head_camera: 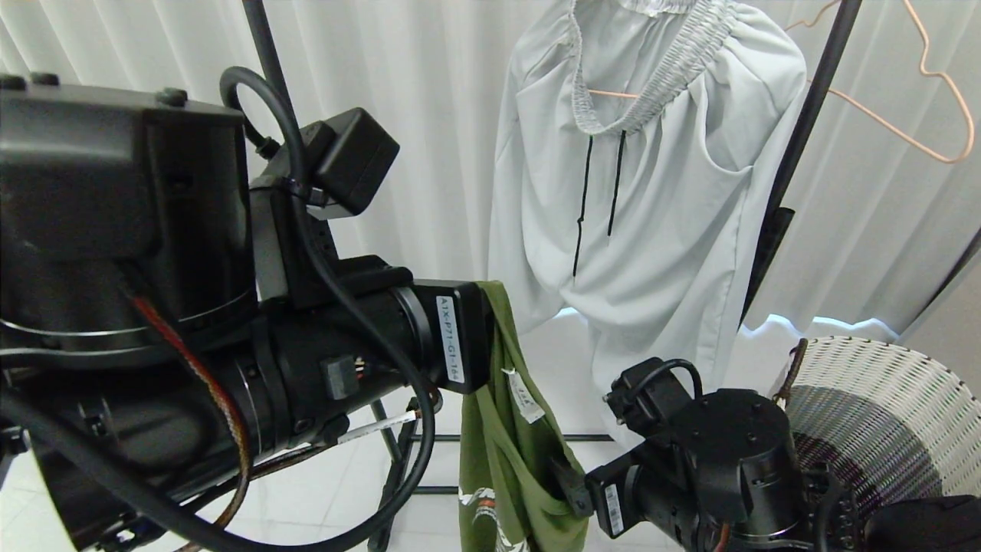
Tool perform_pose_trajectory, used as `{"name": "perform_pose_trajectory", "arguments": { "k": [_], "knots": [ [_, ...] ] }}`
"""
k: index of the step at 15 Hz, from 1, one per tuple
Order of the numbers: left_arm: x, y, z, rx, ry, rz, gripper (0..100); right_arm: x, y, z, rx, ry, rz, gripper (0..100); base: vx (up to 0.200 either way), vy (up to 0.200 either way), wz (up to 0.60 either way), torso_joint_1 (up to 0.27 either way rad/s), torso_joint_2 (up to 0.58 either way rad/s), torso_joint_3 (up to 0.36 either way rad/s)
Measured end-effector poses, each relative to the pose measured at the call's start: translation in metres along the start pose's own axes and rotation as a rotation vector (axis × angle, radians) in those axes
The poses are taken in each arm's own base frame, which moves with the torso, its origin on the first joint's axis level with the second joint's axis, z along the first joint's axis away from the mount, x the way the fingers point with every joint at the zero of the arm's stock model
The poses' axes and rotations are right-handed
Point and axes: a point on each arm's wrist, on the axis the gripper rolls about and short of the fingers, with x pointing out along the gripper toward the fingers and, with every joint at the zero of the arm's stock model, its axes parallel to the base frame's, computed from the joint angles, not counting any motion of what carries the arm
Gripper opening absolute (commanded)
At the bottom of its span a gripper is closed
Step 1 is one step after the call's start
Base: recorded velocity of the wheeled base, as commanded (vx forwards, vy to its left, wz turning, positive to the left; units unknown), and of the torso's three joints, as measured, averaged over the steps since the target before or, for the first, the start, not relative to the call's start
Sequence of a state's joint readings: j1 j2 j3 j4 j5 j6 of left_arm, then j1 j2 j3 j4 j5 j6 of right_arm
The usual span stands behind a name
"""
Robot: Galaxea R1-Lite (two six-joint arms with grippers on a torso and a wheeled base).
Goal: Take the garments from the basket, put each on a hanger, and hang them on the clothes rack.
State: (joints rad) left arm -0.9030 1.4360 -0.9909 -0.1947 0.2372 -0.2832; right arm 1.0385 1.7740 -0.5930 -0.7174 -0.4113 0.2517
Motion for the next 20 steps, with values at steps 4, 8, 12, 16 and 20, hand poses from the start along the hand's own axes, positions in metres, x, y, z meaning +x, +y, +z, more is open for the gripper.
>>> {"name": "perform_pose_trajectory", "arguments": {
  "k": [4, 8, 12, 16, 20],
  "knots": [
    [-0.003, 0.002, -0.007, 0.089, 0.017, 0.003, 0, -0.008, -0.01, -0.001, -0.022, -0.007, -0.034, 0, 0.0, 0.0, 0.0, 0.0, 0.0, 0.0],
    [-0.006, 0.0, -0.01, 0.116, 0.027, -0.007, 0, -0.012, -0.013, 0.002, -0.034, -0.022, -0.06, 0, 0.0, 0.0, 0.0, 0.0, 0.0, 0.0],
    [-0.01, 0.005, -0.019, 0.16, 0.043, 0.034, 0, -0.017, -0.021, 0.004, -0.054, -0.033, -0.09, 0, 0.0, 0.0, 0.0, 0.0, 0.0, 0.0],
    [-0.028, 0.013, -0.028, 0.199, 0.087, 0.058, 0, -0.03, -0.051, 0.033, -0.043, -0.094, -0.174, 0, 0.0, 0.0, 0.0, 0.0, 0.0, 0.0],
    [-0.045, 0.009, 0.005, 0.179, 0.02, 0.047, 0, -0.059, -0.062, 0.102, 0.013, -0.222, -0.167, 0, 0.0, 0.0, 0.0, 0.0, 0.0, 0.0]
  ]
}}
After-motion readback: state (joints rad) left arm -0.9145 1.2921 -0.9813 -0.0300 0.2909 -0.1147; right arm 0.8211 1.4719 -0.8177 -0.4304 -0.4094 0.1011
